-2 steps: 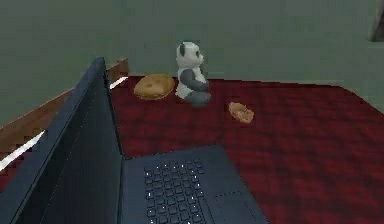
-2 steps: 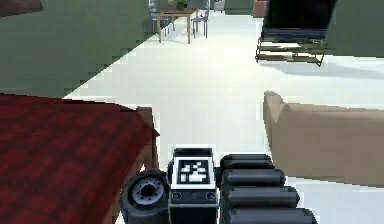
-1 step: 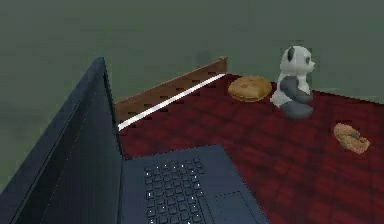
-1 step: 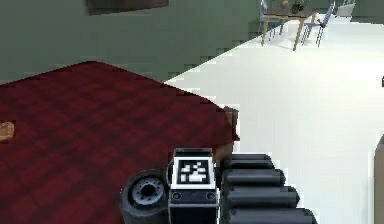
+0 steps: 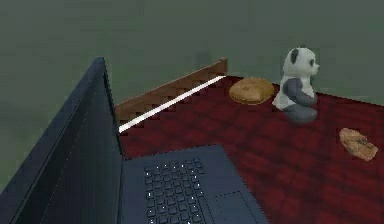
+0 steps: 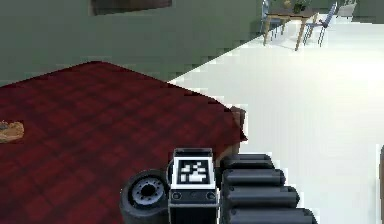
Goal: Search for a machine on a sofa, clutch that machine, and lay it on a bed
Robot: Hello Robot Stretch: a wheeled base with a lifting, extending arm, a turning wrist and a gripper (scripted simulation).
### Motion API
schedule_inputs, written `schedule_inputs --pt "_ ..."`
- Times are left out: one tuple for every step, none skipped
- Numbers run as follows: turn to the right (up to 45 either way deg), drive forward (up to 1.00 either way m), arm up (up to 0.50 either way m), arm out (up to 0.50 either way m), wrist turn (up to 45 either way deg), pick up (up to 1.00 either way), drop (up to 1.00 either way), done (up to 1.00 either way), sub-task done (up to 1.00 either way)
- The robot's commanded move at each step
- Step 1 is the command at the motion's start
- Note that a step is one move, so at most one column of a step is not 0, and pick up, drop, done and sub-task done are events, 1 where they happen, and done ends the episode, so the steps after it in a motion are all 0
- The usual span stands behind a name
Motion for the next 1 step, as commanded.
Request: schedule_inputs --pt "-45.0 0.0 0.0 0.0 0.0 0.0 0.0 0.0 0.0"
